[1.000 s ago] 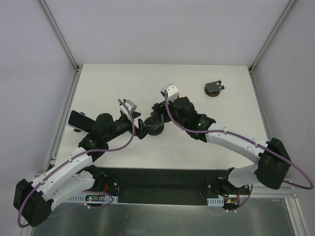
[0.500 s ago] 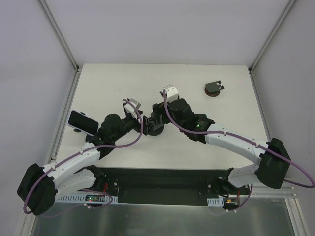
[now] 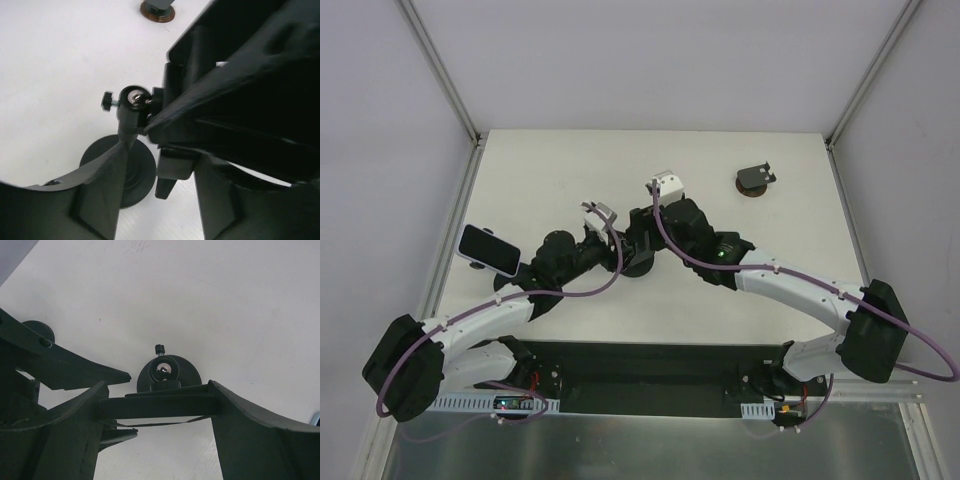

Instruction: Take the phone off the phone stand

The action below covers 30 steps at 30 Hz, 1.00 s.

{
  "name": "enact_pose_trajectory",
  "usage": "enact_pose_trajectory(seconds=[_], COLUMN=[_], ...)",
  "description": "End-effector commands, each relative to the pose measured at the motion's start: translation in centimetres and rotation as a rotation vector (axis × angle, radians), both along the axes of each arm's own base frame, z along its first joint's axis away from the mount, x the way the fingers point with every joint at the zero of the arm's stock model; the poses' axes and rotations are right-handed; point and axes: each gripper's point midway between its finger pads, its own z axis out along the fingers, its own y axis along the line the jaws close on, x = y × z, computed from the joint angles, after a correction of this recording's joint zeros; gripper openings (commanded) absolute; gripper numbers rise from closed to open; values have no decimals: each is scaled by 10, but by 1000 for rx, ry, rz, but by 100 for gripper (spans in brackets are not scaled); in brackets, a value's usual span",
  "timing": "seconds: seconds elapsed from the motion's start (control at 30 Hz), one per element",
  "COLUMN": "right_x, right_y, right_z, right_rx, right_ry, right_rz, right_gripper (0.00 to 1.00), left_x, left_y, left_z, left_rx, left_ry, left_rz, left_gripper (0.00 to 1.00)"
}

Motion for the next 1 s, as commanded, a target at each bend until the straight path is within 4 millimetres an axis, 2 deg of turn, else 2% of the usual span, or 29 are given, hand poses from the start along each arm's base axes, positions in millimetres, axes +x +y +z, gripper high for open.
enact_pose_trajectory(seconds=[0.0, 0.03, 0.07, 0.1, 0.33, 0.63, 0.83, 0.97], right_x=[-8, -8, -6, -5, 11, 20, 9, -10], right_y=[19, 18, 16, 13, -15, -29, -20, -6], right_z=[30, 29, 29, 27, 33, 34, 36, 37], right_rx=[108, 103, 94, 87, 50, 20, -4, 10], right_ry=[-1, -3, -9, -11, -57, -113, -150, -157], right_rz=[36, 33, 32, 24, -16, 64, 199, 351], right_gripper=[1, 1, 1, 1, 1, 1, 1, 1], left_x=[7, 7, 5, 5, -12, -39, -53, -56], left_y=[-11, -10, -10, -8, 7, 20, 18, 19], left_z=[40, 38, 40, 39, 29, 18, 10, 5], left_rx=[-86, -84, -90, -88, -115, -108, -101, -122], left_ry=[-99, -94, -99, -97, -55, -33, 6, 38], left_rz=[-9, -9, -12, -8, 13, -33, -99, -110], left_gripper=[37, 27, 6, 0, 0, 0, 0, 0])
